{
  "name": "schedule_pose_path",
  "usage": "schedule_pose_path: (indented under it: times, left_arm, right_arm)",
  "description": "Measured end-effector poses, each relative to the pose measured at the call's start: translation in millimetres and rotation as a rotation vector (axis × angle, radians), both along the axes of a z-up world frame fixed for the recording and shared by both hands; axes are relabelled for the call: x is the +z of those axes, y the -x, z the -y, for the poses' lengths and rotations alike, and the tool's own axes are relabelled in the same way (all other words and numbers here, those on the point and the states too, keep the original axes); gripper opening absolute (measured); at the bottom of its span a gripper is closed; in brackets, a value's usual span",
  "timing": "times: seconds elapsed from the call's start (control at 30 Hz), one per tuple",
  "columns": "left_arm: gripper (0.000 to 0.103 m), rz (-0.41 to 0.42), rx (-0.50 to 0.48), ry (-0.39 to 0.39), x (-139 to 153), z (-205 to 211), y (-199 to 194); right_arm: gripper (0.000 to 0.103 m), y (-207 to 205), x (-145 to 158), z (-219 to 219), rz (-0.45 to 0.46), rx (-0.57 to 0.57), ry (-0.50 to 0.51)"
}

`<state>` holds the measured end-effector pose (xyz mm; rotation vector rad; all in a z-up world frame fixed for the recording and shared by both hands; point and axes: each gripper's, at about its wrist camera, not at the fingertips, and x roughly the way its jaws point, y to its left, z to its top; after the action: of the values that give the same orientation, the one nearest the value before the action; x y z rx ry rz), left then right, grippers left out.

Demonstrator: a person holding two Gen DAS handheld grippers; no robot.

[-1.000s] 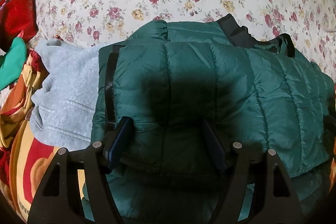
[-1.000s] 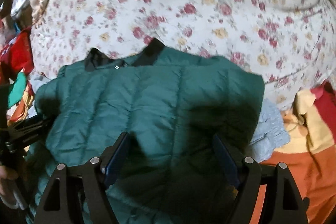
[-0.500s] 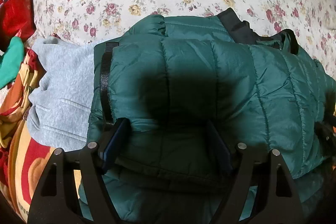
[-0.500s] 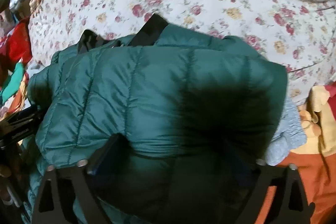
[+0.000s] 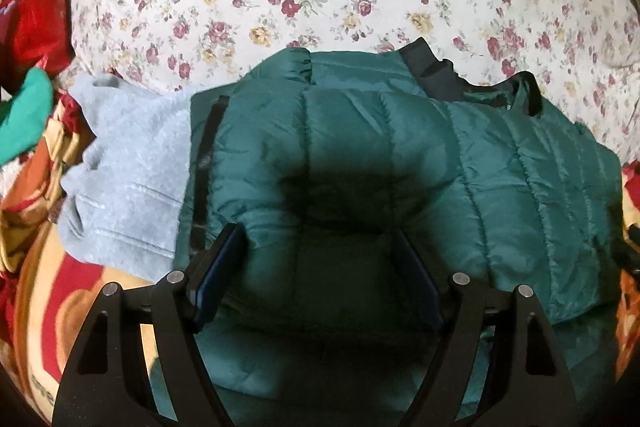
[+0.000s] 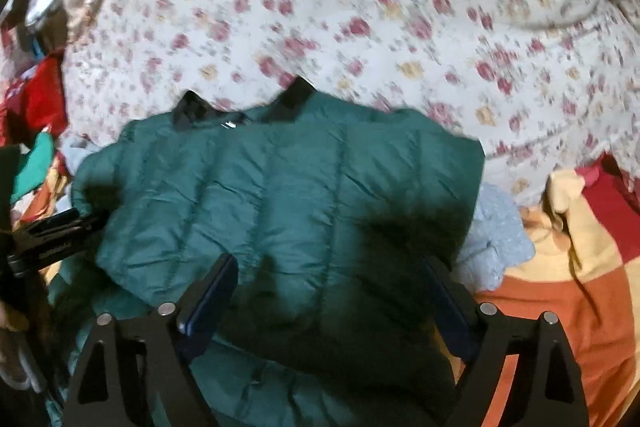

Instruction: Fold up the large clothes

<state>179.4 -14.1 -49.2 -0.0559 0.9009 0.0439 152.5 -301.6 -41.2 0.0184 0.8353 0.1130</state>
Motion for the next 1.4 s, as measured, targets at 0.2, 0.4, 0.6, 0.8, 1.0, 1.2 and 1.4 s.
schedule_pose_path:
  times: [0.2,0.4,0.6,0.8,1.0,1.2,1.4]
  left_arm:
    - [0.079,0.001,-0.006,-0.032,-9.3,8.1,-7.0]
    - [0.079,0.007,0.007,-0.02,-2.6,3.4,-3.6]
    - [0.079,0.036,0.029,0.023,16.7,-8.8,14.6]
    - [0.079,0.043,0.036,0.02,28.0,-14.8,33.4]
    - [0.079,0.04,0.043,0.018,30.7,-21.4,55.2]
    - [0.079,0.043,0.032,-0.004,32.2,-23.0,80.6]
    - [0.079,0.052,0.024,-0.009,38.5,-24.4,103.1]
  right_arm:
    - [0.091,-18.0,-35.3,4.9,-0.059,-0.038,0.016]
    - [0.091,-6.9,-19.6,5.0,-0.029,-0.053,0.012]
    - [0.091,15.8,0.3,6.4,-0.007,-0.045,-0.026]
    - [0.091,30.7,0.4,4.0,-0.026,-0.053,-0.058]
    - [0.091,48.3,-3.4,-4.3,-0.042,-0.039,-0.056]
    - [0.091,70.1,-0.6,-6.5,-0.043,-0.045,-0.081]
    - [0.091,85.7,-3.2,-9.7,-0.048,-0.056,-0.086]
